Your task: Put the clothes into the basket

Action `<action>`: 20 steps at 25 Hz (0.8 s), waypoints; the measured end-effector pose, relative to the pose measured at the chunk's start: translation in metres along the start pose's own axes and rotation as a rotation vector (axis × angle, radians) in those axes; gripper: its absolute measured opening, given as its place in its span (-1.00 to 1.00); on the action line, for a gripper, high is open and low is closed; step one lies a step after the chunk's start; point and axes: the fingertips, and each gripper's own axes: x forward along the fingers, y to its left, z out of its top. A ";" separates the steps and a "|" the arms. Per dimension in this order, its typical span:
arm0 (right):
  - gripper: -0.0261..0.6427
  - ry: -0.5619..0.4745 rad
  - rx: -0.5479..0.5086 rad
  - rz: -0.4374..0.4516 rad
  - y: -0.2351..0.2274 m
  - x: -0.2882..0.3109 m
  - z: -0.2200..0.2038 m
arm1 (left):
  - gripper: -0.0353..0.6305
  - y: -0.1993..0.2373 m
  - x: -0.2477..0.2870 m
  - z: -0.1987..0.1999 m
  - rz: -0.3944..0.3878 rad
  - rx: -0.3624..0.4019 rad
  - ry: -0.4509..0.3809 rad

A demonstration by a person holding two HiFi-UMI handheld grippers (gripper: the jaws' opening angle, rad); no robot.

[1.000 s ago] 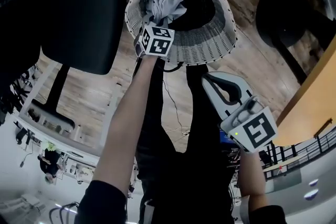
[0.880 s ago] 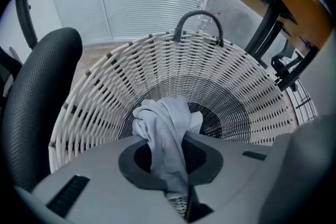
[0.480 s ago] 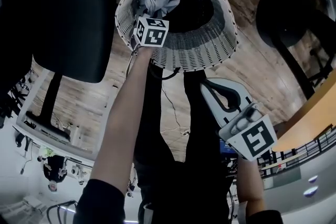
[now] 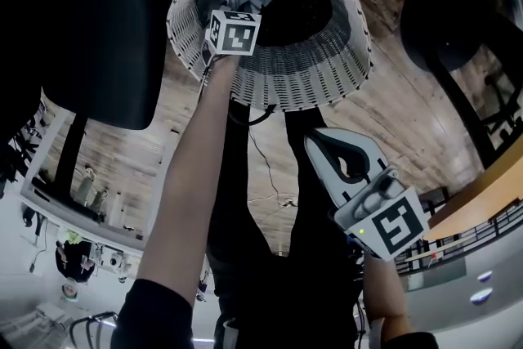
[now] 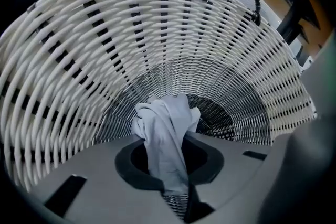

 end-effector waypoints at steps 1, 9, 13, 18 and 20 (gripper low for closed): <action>-0.87 0.002 0.001 0.004 0.002 0.001 -0.002 | -0.70 0.001 0.002 -0.002 0.002 -0.003 0.010; -0.87 0.020 0.004 0.006 0.005 0.001 -0.018 | -0.60 0.007 0.010 -0.017 0.019 -0.005 0.061; -0.87 0.038 -0.025 0.023 0.007 0.001 -0.026 | -0.52 0.011 0.014 -0.024 0.027 -0.013 0.080; -0.87 0.037 -0.019 0.015 0.012 -0.001 -0.028 | -0.46 0.016 0.008 -0.033 0.045 -0.043 0.085; -0.87 0.036 -0.022 0.015 0.013 -0.002 -0.028 | -0.46 0.016 0.005 -0.034 0.050 -0.039 0.084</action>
